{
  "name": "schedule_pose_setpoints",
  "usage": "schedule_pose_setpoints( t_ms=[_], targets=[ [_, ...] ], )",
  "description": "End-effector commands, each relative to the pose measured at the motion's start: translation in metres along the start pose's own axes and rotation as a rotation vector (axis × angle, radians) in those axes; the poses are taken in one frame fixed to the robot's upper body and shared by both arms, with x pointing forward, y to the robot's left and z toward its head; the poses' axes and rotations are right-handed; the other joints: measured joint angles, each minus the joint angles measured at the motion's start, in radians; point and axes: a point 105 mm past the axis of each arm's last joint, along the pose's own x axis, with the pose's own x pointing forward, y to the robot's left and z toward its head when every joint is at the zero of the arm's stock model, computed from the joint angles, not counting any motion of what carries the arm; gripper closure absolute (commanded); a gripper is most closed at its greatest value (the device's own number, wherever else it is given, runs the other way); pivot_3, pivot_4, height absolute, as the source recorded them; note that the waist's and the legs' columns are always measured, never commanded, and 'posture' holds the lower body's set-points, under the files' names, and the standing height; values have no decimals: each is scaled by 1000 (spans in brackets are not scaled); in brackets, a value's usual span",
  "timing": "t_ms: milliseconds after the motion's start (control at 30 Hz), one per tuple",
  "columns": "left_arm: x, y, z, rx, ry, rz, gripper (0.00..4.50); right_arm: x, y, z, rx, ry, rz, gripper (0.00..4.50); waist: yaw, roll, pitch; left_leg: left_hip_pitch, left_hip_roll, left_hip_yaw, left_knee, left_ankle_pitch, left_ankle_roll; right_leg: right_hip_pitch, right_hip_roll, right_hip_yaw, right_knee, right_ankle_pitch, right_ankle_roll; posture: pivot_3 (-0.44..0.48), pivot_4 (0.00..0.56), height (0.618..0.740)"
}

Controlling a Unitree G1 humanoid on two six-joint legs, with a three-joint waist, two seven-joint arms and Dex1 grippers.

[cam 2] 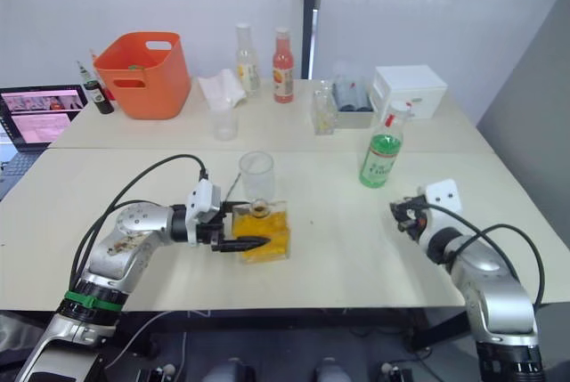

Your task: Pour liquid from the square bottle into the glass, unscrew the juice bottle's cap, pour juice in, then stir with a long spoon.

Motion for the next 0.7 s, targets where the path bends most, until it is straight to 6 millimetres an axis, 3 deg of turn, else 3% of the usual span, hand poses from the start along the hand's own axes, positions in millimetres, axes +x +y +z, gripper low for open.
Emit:
schedule_pose_setpoints(
  t_ms=[33, 300, 667, 700],
  targets=[
    [4, -4, -1, 17, 18, -27, 1678, -3, -9, -1, -3, -34, -61, 3475, 0, 0, 0, 0, 0, 0, 0, 0, 0, 0, 0, 0, 0, 0, 0, 0, 150, 715],
    [4, -2, 2, 23, 21, -11, 1678, 1, -9, -23, 68, 62, -75, 3475, 1, 0, 0, 0, 0, 0, 0, 0, 0, 0, 0, 0, 0, 0, 0, 0, 150, 715],
    [5, 3, 1, 24, 28, 20, 1678, 6, -14, -36, 136, 123, -116, 3475, 2, 0, 0, 2, 0, 0, 1, 0, 0, 3, 0, 0, 0, 0, 0, 0, 150, 715],
    [5, 3, 1, 24, 28, 21, 1678, 6, -15, -36, 136, 123, -116, 2975, 2, 0, 0, 2, 0, 0, 1, 0, 0, 3, 0, 0, 0, 0, 0, 0, 150, 715]
  ],
)
